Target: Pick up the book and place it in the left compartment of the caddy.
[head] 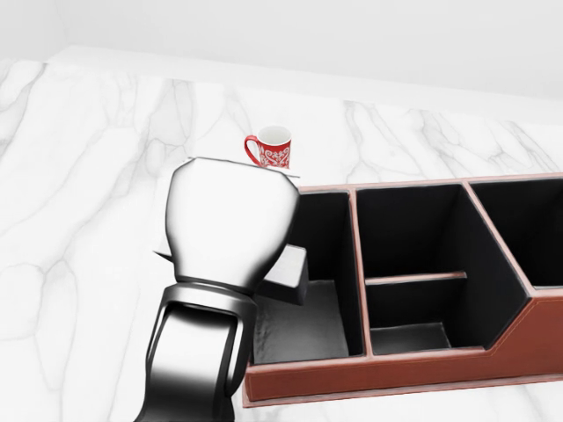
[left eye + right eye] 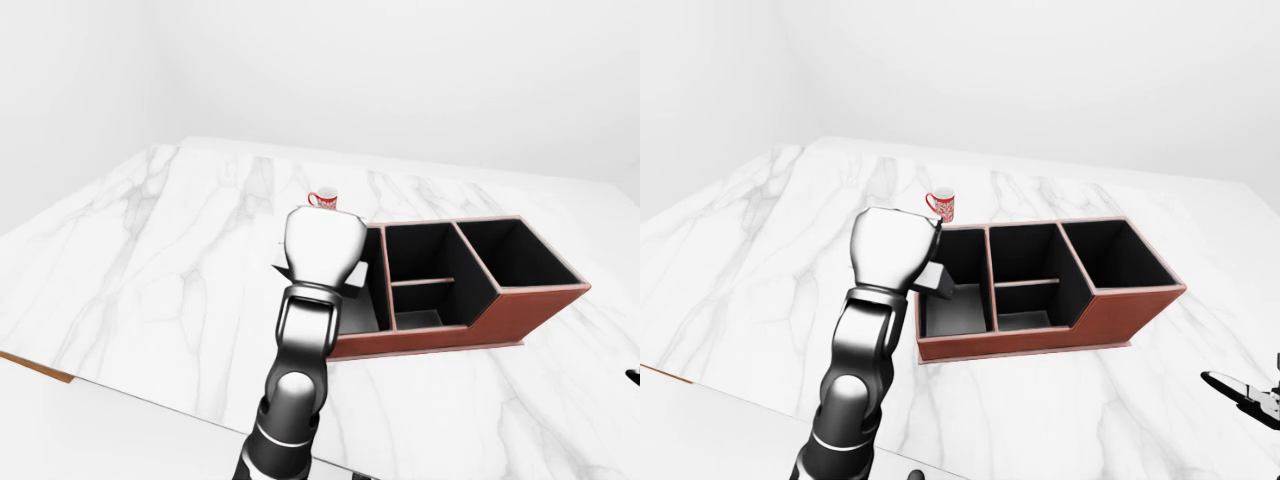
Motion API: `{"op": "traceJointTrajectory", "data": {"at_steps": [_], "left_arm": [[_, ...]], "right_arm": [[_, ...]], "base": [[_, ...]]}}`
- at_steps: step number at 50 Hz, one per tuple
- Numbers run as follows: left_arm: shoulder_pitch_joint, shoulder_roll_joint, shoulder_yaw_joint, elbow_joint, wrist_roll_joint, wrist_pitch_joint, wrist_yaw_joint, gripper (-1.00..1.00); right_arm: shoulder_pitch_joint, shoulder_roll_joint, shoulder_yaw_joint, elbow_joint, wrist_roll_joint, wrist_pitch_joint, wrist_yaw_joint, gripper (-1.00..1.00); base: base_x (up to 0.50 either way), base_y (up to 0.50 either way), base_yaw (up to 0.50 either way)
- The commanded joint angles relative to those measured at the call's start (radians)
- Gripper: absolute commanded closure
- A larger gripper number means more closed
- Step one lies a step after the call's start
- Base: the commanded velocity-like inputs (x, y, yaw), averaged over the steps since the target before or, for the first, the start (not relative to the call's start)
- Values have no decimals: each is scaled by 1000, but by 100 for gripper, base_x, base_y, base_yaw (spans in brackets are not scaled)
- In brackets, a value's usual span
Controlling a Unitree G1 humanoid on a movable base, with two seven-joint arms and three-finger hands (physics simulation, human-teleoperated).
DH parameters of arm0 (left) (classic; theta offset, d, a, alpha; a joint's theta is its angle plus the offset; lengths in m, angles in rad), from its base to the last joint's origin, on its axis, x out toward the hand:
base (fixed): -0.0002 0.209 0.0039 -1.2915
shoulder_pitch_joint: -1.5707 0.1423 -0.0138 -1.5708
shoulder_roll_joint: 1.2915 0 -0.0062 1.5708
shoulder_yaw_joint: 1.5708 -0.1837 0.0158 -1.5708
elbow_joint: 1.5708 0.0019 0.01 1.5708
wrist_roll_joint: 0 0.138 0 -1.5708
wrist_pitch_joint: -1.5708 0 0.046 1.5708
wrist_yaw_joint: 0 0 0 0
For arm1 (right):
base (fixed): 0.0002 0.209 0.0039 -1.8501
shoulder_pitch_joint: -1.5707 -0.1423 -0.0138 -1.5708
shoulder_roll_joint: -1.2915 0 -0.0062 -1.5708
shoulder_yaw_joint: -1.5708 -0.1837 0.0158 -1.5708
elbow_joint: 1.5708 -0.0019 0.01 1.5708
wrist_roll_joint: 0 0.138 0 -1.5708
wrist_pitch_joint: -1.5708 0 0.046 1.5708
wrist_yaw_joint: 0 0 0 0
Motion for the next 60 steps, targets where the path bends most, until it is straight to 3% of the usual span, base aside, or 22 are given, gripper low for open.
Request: {"op": "traceJointTrajectory", "data": {"at_steps": [1,17,26,32,44,47,50,60], "left_arm": [[-8,-7,-10,-8,-5,0,20,100],[-8,-7,-10,-8,-5,0,20,100],[-32,-44,-36,43,15,0,34,100],[-57,-58,-40,66,21,0,28,100],[-89,-80,-32,124,19,0,37,100],[-96,-84,-25,161,12,0,57,100],[-97,-84,-25,178,3,0,67,100],[-98,-84,-27,223,-14,0,96,100]], "right_arm": [[-1,1,1,-1,-6,1,-7,-100],[-1,1,1,-1,-7,2,-7,-100],[-3,1,4,12,-7,-10,-1,-100],[8,4,-8,-24,1,21,-7,-100],[-4,1,-4,-2,-9,7,-6,-100],[6,2,-10,-26,0,26,-11,-100],[-7,1,-4,5,-9,4,-3,-100],[-6,-2,3,13,-8,-7,-3,-100]], "base": [[0,0,0],[0,0,0],[0,0,0],[0,0,0],[0,0,0],[0,0,0],[0,0,0],[0,0,0]]}}
